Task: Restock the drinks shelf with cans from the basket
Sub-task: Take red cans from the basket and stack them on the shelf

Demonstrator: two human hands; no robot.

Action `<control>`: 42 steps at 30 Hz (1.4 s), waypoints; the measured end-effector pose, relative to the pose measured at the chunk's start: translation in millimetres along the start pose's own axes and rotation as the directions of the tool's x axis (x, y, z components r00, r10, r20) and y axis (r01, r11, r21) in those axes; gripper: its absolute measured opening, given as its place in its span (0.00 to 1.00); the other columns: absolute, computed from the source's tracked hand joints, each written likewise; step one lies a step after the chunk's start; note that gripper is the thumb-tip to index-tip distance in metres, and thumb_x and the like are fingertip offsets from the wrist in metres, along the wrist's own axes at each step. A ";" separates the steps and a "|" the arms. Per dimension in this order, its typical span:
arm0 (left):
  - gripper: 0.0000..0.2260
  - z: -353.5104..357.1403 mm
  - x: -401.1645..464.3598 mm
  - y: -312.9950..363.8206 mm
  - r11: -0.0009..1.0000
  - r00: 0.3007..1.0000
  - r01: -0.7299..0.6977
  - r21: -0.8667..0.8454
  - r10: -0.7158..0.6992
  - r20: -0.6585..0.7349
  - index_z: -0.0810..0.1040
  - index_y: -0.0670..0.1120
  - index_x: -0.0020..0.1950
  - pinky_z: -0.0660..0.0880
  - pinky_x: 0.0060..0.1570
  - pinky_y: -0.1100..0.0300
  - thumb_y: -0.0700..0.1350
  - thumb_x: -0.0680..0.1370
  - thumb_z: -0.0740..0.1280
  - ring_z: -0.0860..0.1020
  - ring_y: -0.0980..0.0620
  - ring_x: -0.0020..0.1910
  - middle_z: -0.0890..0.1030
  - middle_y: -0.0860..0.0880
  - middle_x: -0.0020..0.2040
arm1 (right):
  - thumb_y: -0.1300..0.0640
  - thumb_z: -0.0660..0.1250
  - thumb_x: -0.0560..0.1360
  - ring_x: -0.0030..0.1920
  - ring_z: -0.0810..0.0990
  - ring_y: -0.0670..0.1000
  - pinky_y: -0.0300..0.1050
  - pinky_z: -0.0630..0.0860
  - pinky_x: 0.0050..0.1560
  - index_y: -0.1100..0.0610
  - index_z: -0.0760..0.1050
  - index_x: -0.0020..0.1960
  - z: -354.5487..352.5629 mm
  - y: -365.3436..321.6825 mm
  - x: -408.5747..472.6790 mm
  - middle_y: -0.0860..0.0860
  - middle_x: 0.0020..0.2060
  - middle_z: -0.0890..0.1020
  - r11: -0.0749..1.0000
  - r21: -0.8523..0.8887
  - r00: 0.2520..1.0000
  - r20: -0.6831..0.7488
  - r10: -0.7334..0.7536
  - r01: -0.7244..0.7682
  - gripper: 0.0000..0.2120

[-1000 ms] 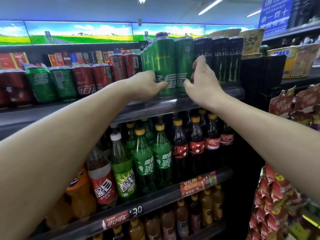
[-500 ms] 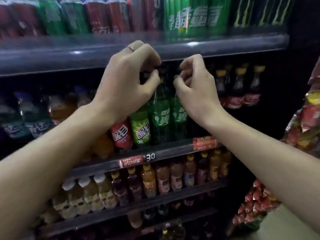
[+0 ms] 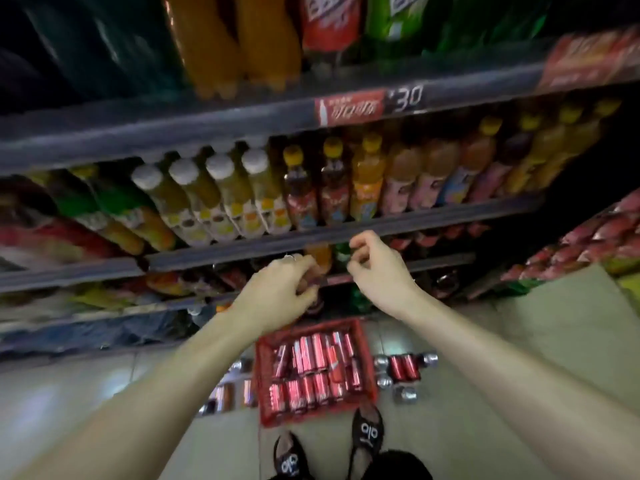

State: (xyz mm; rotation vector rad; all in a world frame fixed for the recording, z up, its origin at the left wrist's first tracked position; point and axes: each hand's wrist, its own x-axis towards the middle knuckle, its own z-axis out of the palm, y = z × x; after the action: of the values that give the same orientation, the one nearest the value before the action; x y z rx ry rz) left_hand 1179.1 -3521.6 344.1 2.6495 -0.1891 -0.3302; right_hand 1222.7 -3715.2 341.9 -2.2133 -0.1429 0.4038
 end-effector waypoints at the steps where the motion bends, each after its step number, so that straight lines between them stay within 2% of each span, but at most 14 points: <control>1: 0.12 14.6 -5.9 -15.8 0.999 0.998 0.038 -0.026 -0.037 0.045 0.80 0.50 0.58 0.79 0.52 0.51 0.50 0.76 0.67 0.81 0.49 0.50 0.81 0.51 0.51 | 0.63 0.66 0.78 0.40 0.77 0.50 0.43 0.71 0.43 0.56 0.73 0.58 19.5 12.5 -3.5 0.49 0.41 0.80 0.999 -0.018 0.999 0.018 0.036 -0.036 0.10; 6: 0.09 86.6 -30.2 -85.9 0.966 0.965 0.202 -0.159 -0.169 0.201 0.81 0.46 0.57 0.79 0.51 0.52 0.45 0.77 0.69 0.83 0.47 0.49 0.81 0.51 0.46 | 0.62 0.66 0.79 0.44 0.79 0.54 0.46 0.73 0.47 0.56 0.74 0.60 107.1 72.3 -20.4 0.51 0.43 0.81 0.967 -0.060 0.962 0.105 0.253 -0.248 0.10; 10: 0.11 149.8 -39.6 -132.7 0.920 0.924 0.328 -0.215 -0.265 0.276 0.80 0.44 0.61 0.79 0.55 0.49 0.44 0.79 0.69 0.82 0.45 0.53 0.85 0.46 0.52 | 0.61 0.67 0.77 0.46 0.82 0.56 0.50 0.78 0.51 0.55 0.74 0.57 166.4 130.0 -27.9 0.51 0.45 0.83 0.927 -0.080 0.918 0.128 0.375 -0.367 0.09; 13: 0.14 204.2 -40.5 -161.7 0.866 0.885 0.430 -0.256 -0.347 0.310 0.78 0.44 0.64 0.78 0.55 0.53 0.45 0.79 0.70 0.81 0.45 0.55 0.84 0.46 0.55 | 0.61 0.67 0.78 0.40 0.79 0.53 0.46 0.74 0.42 0.53 0.74 0.53 203.0 177.7 -30.8 0.50 0.39 0.80 0.875 -0.089 0.865 0.133 0.483 -0.475 0.06; 16: 0.16 265.2 -32.9 -187.3 0.787 0.841 0.518 -0.334 -0.398 0.368 0.74 0.45 0.66 0.75 0.48 0.58 0.47 0.80 0.70 0.81 0.47 0.53 0.82 0.46 0.57 | 0.59 0.67 0.79 0.36 0.78 0.52 0.44 0.72 0.35 0.52 0.71 0.49 241.0 233.4 -21.8 0.48 0.35 0.79 0.847 -0.089 0.828 0.178 0.532 -0.525 0.05; 20: 0.16 360.6 -9.8 -223.1 0.673 0.797 0.603 -0.428 -0.480 0.367 0.75 0.44 0.66 0.75 0.46 0.59 0.44 0.80 0.71 0.82 0.47 0.53 0.82 0.46 0.57 | 0.57 0.65 0.81 0.37 0.75 0.45 0.40 0.70 0.35 0.55 0.71 0.57 297.2 318.4 2.5 0.48 0.42 0.77 0.813 -0.139 0.771 0.260 0.581 -0.566 0.06; 23: 0.19 440.6 13.6 -258.3 0.614 0.765 0.644 -0.457 -0.511 0.392 0.72 0.44 0.68 0.79 0.55 0.53 0.45 0.79 0.71 0.81 0.47 0.55 0.81 0.45 0.61 | 0.53 0.67 0.80 0.50 0.82 0.50 0.44 0.79 0.51 0.56 0.70 0.69 346.0 386.6 26.0 0.51 0.58 0.82 0.795 -0.133 0.734 0.318 0.599 -0.592 0.19; 25: 0.25 491.9 29.3 -282.7 0.591 0.749 0.662 -0.460 -0.521 0.409 0.69 0.44 0.73 0.79 0.61 0.48 0.48 0.79 0.72 0.80 0.46 0.60 0.79 0.44 0.66 | 0.50 0.68 0.79 0.64 0.79 0.56 0.47 0.75 0.64 0.55 0.66 0.75 378.6 430.0 41.3 0.52 0.68 0.78 0.777 -0.129 0.710 0.338 0.618 -0.616 0.27; 28: 0.32 561.4 52.1 -316.0 0.576 0.732 0.681 -0.453 -0.540 0.415 0.62 0.45 0.79 0.75 0.68 0.45 0.50 0.79 0.73 0.75 0.43 0.70 0.73 0.42 0.74 | 0.50 0.72 0.77 0.67 0.78 0.55 0.46 0.73 0.65 0.53 0.67 0.74 428.4 492.7 62.8 0.51 0.68 0.78 0.773 -0.061 0.724 0.313 0.615 -0.631 0.29; 32: 0.40 636.0 73.8 -357.5 0.570 0.711 0.701 -0.429 -0.610 0.351 0.57 0.43 0.81 0.66 0.76 0.42 0.52 0.77 0.75 0.66 0.39 0.77 0.65 0.39 0.79 | 0.46 0.74 0.74 0.61 0.80 0.57 0.45 0.75 0.61 0.56 0.72 0.66 492.7 560.6 81.2 0.53 0.59 0.81 0.818 -0.056 0.802 0.168 0.573 -0.572 0.26; 35: 0.53 674.1 86.0 -383.7 0.447 0.670 0.726 -0.523 -0.634 0.387 0.50 0.43 0.83 0.65 0.77 0.42 0.60 0.72 0.78 0.64 0.39 0.79 0.60 0.39 0.81 | 0.47 0.73 0.74 0.56 0.80 0.60 0.48 0.76 0.55 0.61 0.71 0.61 523.2 585.3 87.0 0.58 0.54 0.80 0.854 -0.111 0.857 0.032 0.514 -0.508 0.24; 38: 0.64 696.6 98.7 -398.5 0.349 0.653 0.705 -0.617 -0.658 0.374 0.52 0.42 0.83 0.69 0.74 0.41 0.70 0.60 0.80 0.68 0.39 0.76 0.64 0.41 0.80 | 0.49 0.74 0.74 0.59 0.79 0.60 0.47 0.74 0.57 0.61 0.70 0.67 532.9 599.9 87.1 0.58 0.58 0.80 0.879 -0.096 0.884 -0.029 0.466 -0.467 0.28; 40: 0.62 700.4 103.5 -401.6 0.366 0.649 0.704 -0.609 -0.681 0.341 0.56 0.40 0.80 0.69 0.74 0.40 0.69 0.59 0.80 0.68 0.39 0.75 0.65 0.41 0.78 | 0.49 0.75 0.73 0.58 0.81 0.54 0.44 0.75 0.54 0.56 0.71 0.68 528.3 607.6 87.1 0.52 0.58 0.82 0.906 -0.012 0.906 -0.001 0.423 -0.423 0.27; 42: 0.52 705.0 106.3 -404.9 0.382 0.642 0.710 -0.591 -0.696 0.322 0.60 0.40 0.77 0.71 0.73 0.42 0.62 0.64 0.82 0.70 0.39 0.73 0.67 0.41 0.75 | 0.49 0.75 0.75 0.54 0.83 0.47 0.36 0.74 0.48 0.51 0.75 0.66 519.5 609.4 87.4 0.44 0.52 0.84 0.900 0.104 0.906 0.051 0.420 -0.423 0.22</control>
State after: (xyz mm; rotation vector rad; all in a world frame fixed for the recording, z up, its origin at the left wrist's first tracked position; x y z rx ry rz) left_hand 1127.2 -3484.7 -473.3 1.8124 0.9516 -0.5632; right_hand 1107.6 -3689.2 -454.9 -2.1184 0.3470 0.6627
